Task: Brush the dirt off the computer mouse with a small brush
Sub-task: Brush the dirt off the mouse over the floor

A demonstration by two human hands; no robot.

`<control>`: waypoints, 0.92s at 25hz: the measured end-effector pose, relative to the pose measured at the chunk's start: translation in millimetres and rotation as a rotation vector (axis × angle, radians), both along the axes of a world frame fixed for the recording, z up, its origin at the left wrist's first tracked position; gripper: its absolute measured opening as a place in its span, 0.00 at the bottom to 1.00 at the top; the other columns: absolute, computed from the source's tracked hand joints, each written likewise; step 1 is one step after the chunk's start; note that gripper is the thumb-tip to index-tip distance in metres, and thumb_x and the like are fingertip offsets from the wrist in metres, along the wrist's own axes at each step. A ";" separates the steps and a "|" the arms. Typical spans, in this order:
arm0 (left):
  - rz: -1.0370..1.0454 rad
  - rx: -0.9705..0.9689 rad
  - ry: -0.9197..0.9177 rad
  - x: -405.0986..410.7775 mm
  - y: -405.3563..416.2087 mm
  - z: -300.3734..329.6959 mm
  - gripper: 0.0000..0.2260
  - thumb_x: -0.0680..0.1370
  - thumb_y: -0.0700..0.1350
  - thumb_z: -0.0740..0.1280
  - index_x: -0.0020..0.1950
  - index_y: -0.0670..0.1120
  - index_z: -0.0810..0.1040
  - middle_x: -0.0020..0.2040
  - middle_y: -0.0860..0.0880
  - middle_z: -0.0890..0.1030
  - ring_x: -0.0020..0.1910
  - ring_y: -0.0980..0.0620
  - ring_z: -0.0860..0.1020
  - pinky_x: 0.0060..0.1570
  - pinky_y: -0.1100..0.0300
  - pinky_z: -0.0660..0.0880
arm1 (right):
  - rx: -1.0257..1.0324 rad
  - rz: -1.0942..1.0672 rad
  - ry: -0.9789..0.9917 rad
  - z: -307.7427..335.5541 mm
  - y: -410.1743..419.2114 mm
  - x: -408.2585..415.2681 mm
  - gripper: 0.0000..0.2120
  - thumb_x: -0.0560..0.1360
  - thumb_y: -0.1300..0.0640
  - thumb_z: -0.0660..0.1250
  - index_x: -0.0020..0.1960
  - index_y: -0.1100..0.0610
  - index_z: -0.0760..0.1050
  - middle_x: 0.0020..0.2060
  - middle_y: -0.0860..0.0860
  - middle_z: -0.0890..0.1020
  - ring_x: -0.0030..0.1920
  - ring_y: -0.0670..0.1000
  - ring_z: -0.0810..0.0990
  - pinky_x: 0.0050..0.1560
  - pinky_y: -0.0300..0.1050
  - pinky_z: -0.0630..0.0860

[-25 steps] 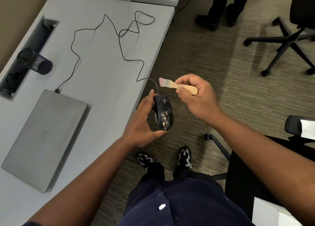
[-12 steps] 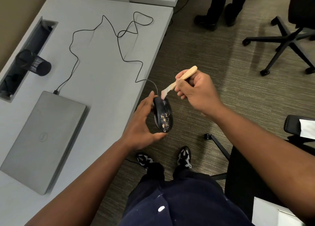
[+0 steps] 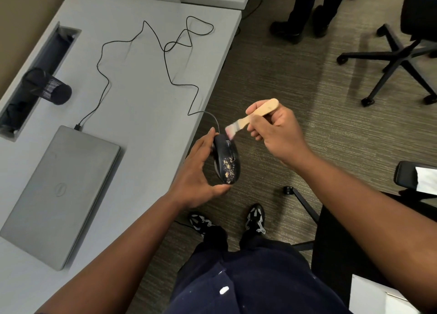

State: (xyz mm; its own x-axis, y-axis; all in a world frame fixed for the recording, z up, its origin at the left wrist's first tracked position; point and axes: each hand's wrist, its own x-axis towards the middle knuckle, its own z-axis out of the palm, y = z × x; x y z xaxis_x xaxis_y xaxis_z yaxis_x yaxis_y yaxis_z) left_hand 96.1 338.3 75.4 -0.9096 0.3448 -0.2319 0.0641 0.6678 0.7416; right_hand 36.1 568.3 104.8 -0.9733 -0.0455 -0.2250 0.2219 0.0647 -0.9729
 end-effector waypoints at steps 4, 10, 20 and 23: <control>0.014 -0.012 0.003 -1.0 0.1 -0.2 0.60 0.67 0.49 0.86 0.87 0.56 0.47 0.78 0.64 0.61 0.73 0.58 0.71 0.75 0.52 0.72 | -0.066 -0.017 0.130 0.2 -0.3 7.8 0.05 0.81 0.62 0.67 0.53 0.53 0.80 0.39 0.54 0.84 0.39 0.51 0.81 0.41 0.43 0.80; 0.049 -0.029 0.049 -5.2 0.0 -2.3 0.59 0.65 0.53 0.84 0.87 0.55 0.51 0.77 0.60 0.63 0.74 0.56 0.70 0.74 0.49 0.73 | 0.112 0.220 0.244 -2.1 -1.3 20.7 0.05 0.82 0.61 0.67 0.54 0.56 0.81 0.32 0.51 0.79 0.28 0.43 0.72 0.29 0.39 0.68; 0.115 -0.063 0.058 -10.6 -1.3 -0.8 0.58 0.65 0.53 0.85 0.86 0.53 0.54 0.80 0.56 0.63 0.74 0.59 0.68 0.75 0.47 0.71 | 0.147 0.228 0.193 -5.6 14.4 19.8 0.07 0.79 0.66 0.65 0.48 0.58 0.80 0.28 0.53 0.75 0.26 0.44 0.69 0.27 0.39 0.66; 0.107 -0.068 0.055 -12.3 0.2 -1.4 0.58 0.65 0.54 0.85 0.86 0.54 0.53 0.80 0.56 0.62 0.74 0.59 0.68 0.74 0.46 0.73 | 0.060 0.209 0.272 -6.2 12.7 19.3 0.05 0.82 0.61 0.67 0.51 0.56 0.81 0.34 0.58 0.80 0.30 0.52 0.73 0.30 0.45 0.70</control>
State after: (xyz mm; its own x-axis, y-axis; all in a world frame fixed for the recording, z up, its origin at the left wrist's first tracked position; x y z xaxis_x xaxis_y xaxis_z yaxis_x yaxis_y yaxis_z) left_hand 83.8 338.5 74.0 -0.9523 0.2303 -0.2001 0.0293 0.7218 0.6914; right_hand 55.3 581.0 98.6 -0.9691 -0.2443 0.0331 -0.0692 0.1406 -0.9876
